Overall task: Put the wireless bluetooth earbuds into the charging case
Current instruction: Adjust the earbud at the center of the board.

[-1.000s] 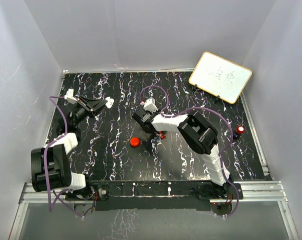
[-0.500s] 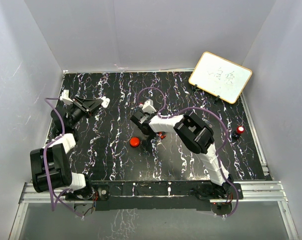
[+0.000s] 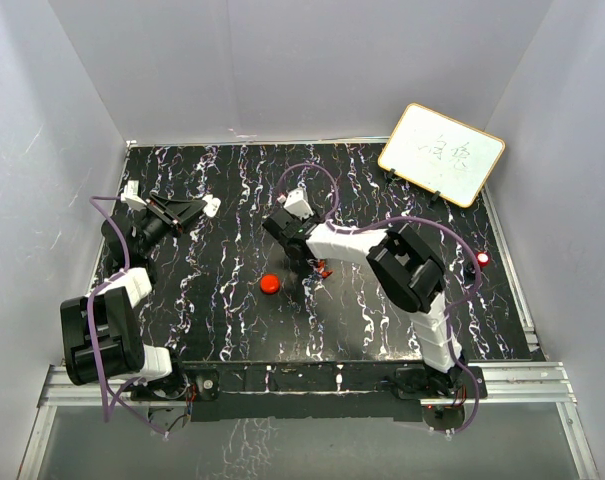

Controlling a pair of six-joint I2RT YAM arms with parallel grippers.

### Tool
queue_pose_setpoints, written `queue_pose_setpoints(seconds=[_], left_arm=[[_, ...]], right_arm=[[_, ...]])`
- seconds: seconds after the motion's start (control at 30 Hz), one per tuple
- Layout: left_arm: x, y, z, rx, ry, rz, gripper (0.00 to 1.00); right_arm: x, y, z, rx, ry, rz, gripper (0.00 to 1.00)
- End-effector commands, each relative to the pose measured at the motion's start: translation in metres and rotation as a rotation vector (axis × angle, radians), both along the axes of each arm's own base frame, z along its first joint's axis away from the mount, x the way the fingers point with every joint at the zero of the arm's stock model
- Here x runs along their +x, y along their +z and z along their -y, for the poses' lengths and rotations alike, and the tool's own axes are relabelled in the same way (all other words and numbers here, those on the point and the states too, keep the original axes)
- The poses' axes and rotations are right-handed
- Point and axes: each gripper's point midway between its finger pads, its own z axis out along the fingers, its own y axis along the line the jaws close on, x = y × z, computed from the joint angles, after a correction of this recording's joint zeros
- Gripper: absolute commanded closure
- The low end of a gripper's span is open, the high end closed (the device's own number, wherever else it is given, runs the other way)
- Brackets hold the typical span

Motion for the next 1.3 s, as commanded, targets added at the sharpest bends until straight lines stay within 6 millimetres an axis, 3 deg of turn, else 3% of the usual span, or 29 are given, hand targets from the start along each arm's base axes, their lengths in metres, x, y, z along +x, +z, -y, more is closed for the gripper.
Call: queue_pose_setpoints(seconds=[0.0,0.2,0.73,1.27], left_arm=[[-0.006,0.013,0.000,0.015,-0.005,0.051,1.00],[-0.005,0.011,0.000,0.020,-0.008,0.049,1.00],[-0.002,0.012,-0.001,0.031,-0.011,0.054,1.00],[-0.001,0.012,-0.001,0.037,-0.011,0.053,1.00]], right_arm=[[0.011,0.021,-0.001,0.142,-0.035,0.038,0.70],[0.013,0.012,0.015,0.191,-0.090,0.012,0.64],[0.024,0.007,0.040,0.299,-0.136,-0.011,0.63],[0.021,-0.004,0.047,0.324,-0.141,-0.039,0.77]])
